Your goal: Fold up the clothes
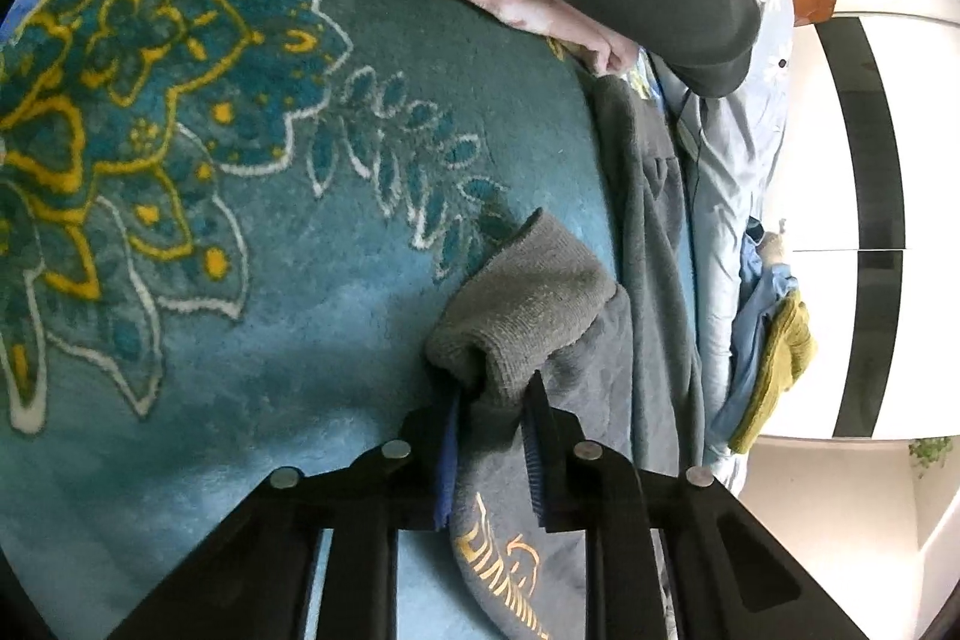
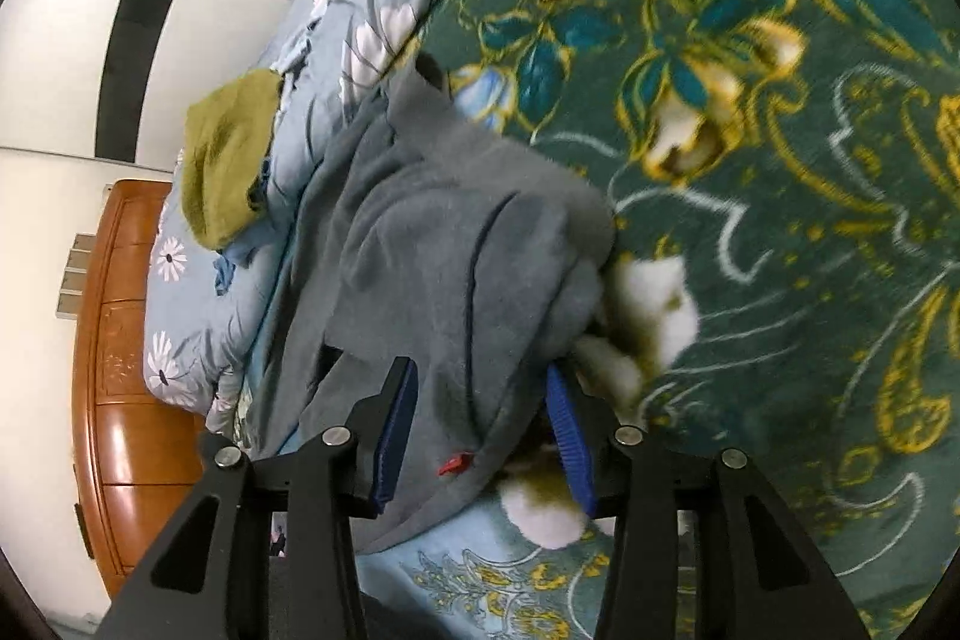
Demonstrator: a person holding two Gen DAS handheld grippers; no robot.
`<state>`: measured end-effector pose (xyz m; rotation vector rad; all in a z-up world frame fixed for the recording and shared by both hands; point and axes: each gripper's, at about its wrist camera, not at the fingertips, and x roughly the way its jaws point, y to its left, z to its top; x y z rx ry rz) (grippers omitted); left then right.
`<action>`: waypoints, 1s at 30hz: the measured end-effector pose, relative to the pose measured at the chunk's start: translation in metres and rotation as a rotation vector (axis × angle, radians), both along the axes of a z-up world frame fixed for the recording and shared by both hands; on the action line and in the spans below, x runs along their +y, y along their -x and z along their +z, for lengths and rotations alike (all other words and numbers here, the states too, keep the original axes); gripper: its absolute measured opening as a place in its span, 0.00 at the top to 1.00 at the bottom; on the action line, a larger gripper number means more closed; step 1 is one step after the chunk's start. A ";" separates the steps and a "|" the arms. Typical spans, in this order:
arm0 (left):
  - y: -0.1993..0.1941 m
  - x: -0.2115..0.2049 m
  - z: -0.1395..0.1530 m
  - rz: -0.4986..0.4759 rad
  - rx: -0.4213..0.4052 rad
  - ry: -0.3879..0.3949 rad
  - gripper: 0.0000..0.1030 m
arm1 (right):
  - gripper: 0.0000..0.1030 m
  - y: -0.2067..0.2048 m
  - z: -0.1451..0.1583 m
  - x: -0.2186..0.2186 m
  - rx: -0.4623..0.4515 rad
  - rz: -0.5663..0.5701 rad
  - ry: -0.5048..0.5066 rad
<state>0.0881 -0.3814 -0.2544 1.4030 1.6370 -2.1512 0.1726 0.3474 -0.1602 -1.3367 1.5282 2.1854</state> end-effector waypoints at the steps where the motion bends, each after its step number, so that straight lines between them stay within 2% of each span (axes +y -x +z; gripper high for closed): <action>1: 0.000 0.000 0.002 0.000 0.006 0.004 0.82 | 0.56 0.002 -0.001 -0.003 -0.003 0.003 0.002; 4: -0.001 -0.001 0.008 0.002 0.011 0.019 0.84 | 0.58 0.007 -0.004 -0.009 -0.007 0.010 0.010; 6: -0.001 -0.003 0.015 0.013 0.024 0.023 0.85 | 0.84 0.007 -0.003 -0.009 -0.017 0.012 0.001; 8: 0.002 -0.004 0.027 0.009 0.052 0.038 0.86 | 0.86 0.009 0.003 -0.008 -0.020 0.017 -0.007; 12: 0.003 -0.012 0.062 -0.001 0.133 0.113 0.87 | 0.87 0.013 0.033 -0.014 0.061 0.057 -0.028; 14: -0.001 -0.020 0.075 0.010 0.160 0.122 0.87 | 0.88 0.012 0.051 -0.017 0.124 0.070 -0.028; 16: -0.001 -0.024 0.077 -0.013 0.133 0.167 0.87 | 0.88 0.010 0.056 -0.017 0.136 0.075 -0.033; 18: -0.004 -0.029 0.066 -0.037 0.061 0.199 0.86 | 0.88 0.009 0.053 -0.017 0.118 0.080 -0.035; 20: -0.009 -0.033 0.056 -0.026 0.031 0.183 0.86 | 0.88 0.008 0.037 -0.017 0.061 0.076 -0.012; 24: -0.013 -0.034 0.058 -0.027 0.023 0.198 0.86 | 0.88 0.011 0.035 -0.018 0.096 0.066 0.020; 26: -0.009 -0.032 0.066 -0.025 0.033 0.196 0.86 | 0.88 0.017 0.046 -0.019 0.124 0.075 0.007; 30: 0.019 -0.016 0.110 -0.046 0.087 0.247 0.86 | 0.88 0.038 0.072 -0.012 0.200 0.076 0.001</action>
